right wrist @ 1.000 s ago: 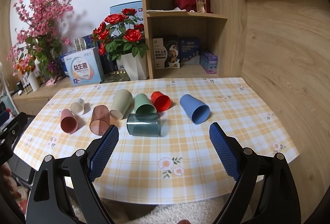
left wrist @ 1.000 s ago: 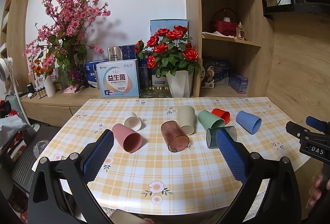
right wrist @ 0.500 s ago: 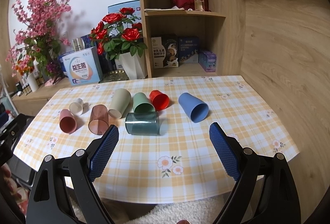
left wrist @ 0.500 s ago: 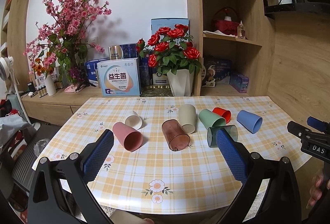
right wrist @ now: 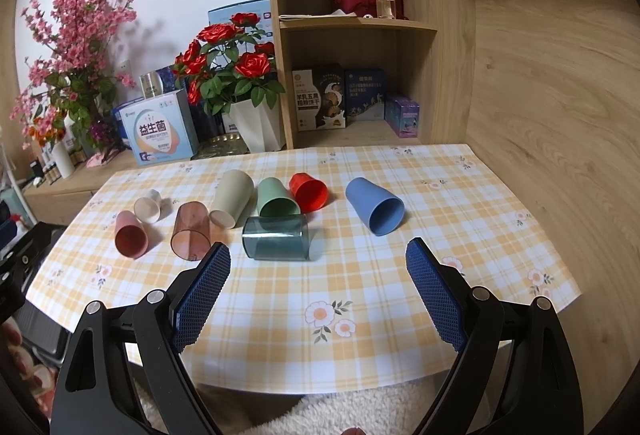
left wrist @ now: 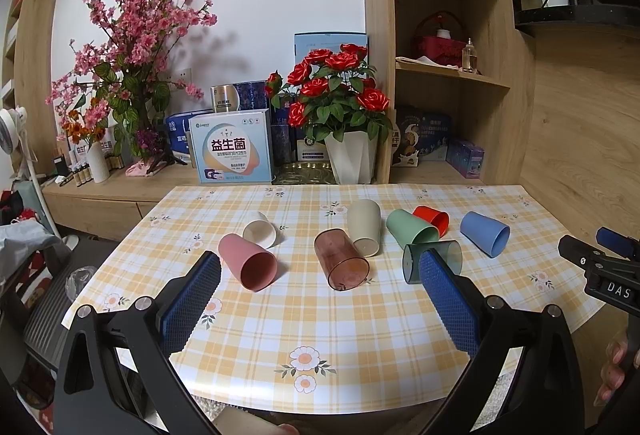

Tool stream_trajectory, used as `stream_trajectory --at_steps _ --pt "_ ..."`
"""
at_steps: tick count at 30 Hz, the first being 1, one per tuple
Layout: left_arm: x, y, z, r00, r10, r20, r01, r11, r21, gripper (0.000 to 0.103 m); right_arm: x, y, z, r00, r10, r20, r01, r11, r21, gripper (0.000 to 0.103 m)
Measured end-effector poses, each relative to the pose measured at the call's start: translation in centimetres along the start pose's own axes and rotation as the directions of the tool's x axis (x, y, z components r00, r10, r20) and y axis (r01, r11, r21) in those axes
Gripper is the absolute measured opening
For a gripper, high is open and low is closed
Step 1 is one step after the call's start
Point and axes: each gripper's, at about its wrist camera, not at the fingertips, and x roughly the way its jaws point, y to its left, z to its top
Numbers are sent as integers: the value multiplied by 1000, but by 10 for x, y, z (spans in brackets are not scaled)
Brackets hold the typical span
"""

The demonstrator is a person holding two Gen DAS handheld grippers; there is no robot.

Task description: Flip cup upside down

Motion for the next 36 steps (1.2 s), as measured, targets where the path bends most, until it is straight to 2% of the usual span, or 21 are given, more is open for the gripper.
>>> stream_trajectory --at_steps 24,26,29,31,34,36 --pt "3 2 -3 1000 -13 -17 13 1000 -6 97 4 0 -5 1000 11 -8 -11 1000 1 87" --pt "4 6 -2 1000 -12 -18 11 1000 -27 97 5 0 -6 1000 22 -13 -22 1000 3 87" --pt "6 17 1 999 -45 -24 44 997 -70 97 8 -2 -3 999 32 -17 -32 999 16 87" --pt "8 27 2 999 -38 -33 35 995 -95 97 11 -5 2 999 42 -14 -42 999 26 88" --pt "19 41 9 998 -12 -69 4 993 -121 97 21 -11 8 996 90 -12 -90 995 43 89" --pt "34 60 7 993 -18 -118 1 990 -143 97 33 -15 11 996 86 -25 -85 995 51 89"
